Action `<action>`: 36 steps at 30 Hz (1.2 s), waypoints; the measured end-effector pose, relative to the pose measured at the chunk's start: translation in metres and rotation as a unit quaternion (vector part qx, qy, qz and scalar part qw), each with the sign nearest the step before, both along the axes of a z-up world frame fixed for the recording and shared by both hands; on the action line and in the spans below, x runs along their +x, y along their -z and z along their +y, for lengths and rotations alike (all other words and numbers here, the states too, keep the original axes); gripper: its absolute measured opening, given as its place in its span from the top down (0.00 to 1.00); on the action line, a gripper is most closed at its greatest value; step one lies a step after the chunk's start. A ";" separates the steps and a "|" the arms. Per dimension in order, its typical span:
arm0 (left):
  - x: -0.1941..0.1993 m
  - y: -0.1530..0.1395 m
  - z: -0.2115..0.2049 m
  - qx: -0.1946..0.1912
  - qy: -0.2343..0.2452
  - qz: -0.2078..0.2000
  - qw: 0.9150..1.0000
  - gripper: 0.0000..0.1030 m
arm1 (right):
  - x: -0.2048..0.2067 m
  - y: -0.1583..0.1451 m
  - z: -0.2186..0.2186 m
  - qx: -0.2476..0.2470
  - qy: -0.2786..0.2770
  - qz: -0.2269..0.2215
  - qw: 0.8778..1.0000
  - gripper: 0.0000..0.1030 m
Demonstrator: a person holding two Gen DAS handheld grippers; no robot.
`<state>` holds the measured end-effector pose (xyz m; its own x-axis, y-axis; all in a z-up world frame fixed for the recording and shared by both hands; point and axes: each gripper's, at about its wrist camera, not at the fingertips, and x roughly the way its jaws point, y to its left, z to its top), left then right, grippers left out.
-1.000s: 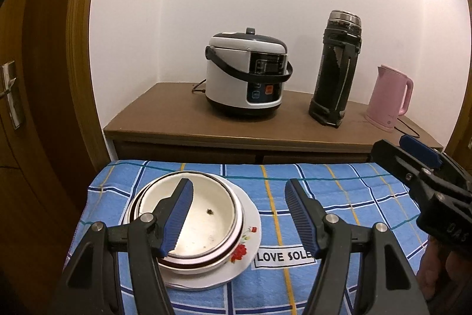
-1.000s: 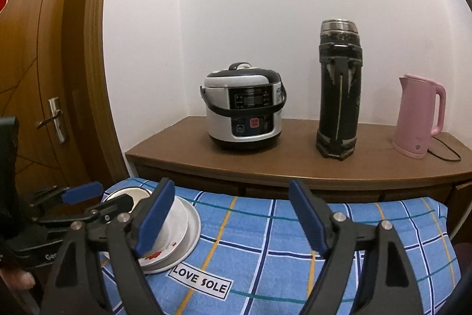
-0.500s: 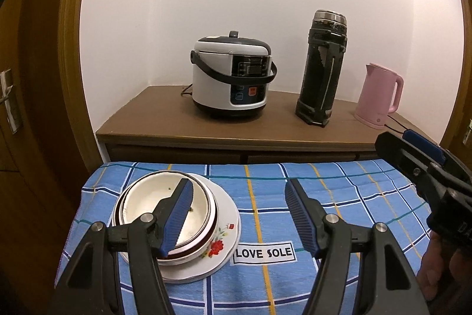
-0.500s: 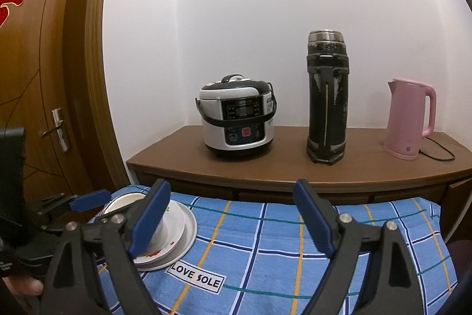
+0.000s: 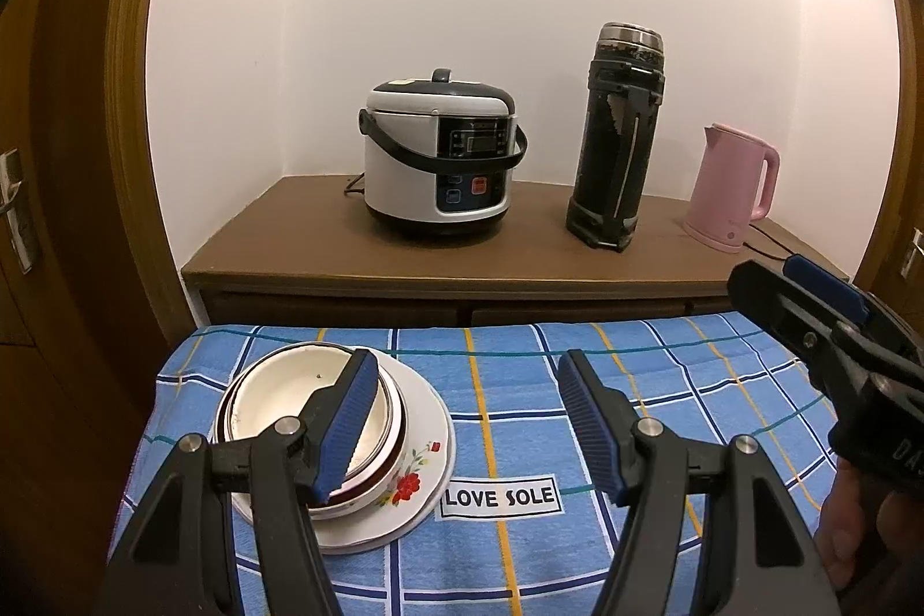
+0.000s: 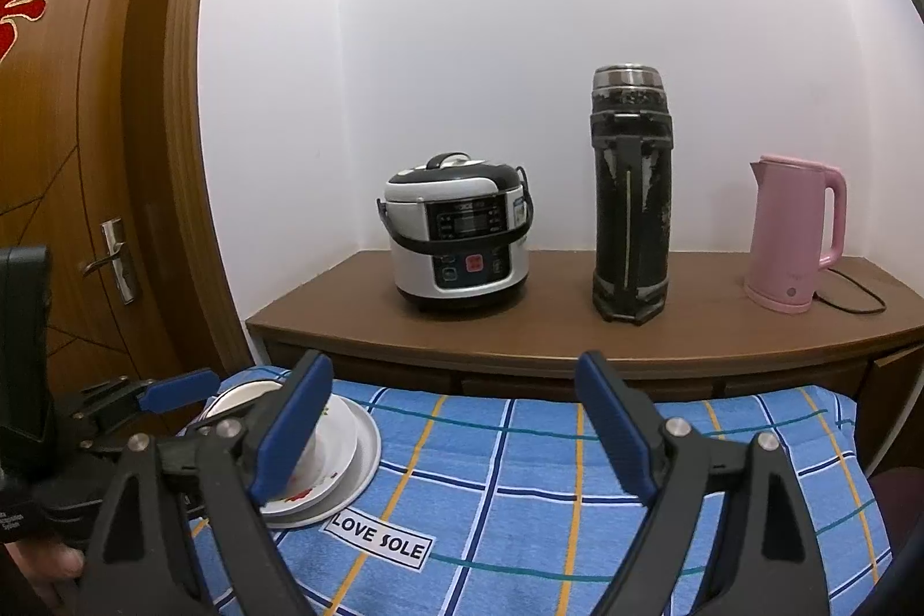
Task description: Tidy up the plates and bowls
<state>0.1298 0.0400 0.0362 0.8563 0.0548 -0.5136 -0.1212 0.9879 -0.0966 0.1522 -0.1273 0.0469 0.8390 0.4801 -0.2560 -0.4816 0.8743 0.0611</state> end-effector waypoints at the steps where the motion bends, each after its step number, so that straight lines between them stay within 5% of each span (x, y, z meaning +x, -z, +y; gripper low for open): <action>1: 0.000 0.000 0.000 0.000 0.000 0.000 1.000 0.35 | 0.000 0.000 0.000 0.000 0.000 0.000 1.000 0.14; 24: 0.000 -0.015 -0.014 0.013 0.022 0.004 1.000 0.35 | -0.009 -0.012 -0.019 0.012 0.011 -0.019 1.000 0.13; 27: 0.000 -0.014 -0.012 0.003 0.021 0.004 1.000 0.19 | -0.010 -0.012 -0.022 0.013 0.011 -0.019 1.000 0.13; 36: -0.003 -0.016 -0.026 0.024 0.031 -0.004 0.999 0.19 | -0.014 -0.014 -0.032 0.016 0.016 -0.019 1.000 0.13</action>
<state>0.1269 0.0140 0.0524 0.8629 0.0257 -0.5046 -0.0591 0.9970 -0.0503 0.1379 -0.1588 0.0611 0.8630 0.4602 -0.2084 -0.4561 0.8872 0.0703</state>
